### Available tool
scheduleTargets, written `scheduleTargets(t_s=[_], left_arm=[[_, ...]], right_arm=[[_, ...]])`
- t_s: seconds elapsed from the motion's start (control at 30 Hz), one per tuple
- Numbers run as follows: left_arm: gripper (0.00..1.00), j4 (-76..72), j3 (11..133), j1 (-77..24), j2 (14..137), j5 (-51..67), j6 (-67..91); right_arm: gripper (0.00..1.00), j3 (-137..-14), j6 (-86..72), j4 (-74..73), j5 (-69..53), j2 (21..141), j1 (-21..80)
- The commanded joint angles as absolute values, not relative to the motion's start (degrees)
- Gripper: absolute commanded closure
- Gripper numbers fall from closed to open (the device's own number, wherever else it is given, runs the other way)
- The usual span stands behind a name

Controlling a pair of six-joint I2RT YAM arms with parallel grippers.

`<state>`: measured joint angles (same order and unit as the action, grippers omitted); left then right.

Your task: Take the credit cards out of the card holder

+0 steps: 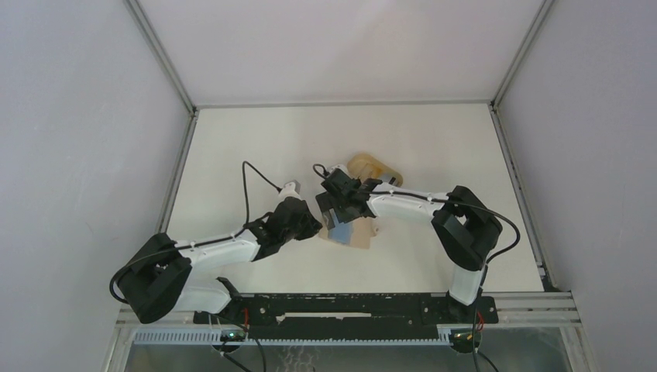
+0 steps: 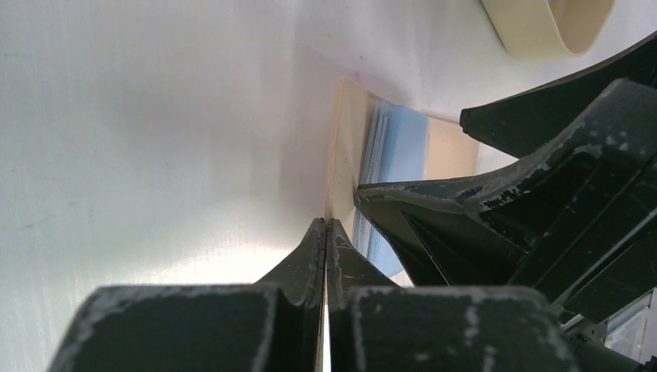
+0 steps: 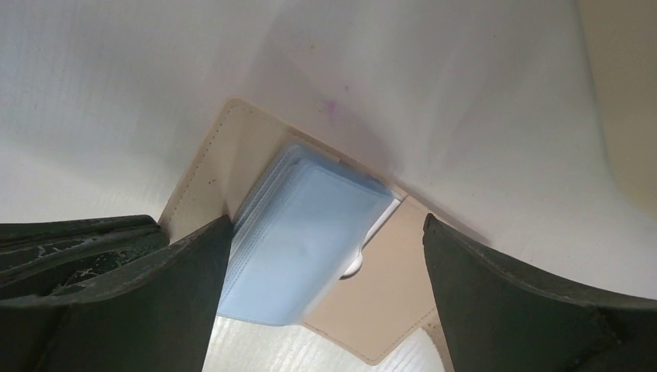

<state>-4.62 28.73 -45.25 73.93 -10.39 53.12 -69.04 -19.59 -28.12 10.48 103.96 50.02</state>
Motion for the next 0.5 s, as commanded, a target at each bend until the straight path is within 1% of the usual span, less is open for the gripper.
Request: scheduleTargets(t_s=[0.0,0.47], left_arm=[[1.0,-5.8,29.7,-45.1,72.4,-13.4,53.3],[1.0,-5.3,29.4,-45.2,72.0,-14.1,53.8]], right_arm=[[0.0,-67.0,-16.8,-34.3,16.0,103.0,49.5],[0.0,-64.3,-17.1,-35.6,15.9,99.6,49.9]])
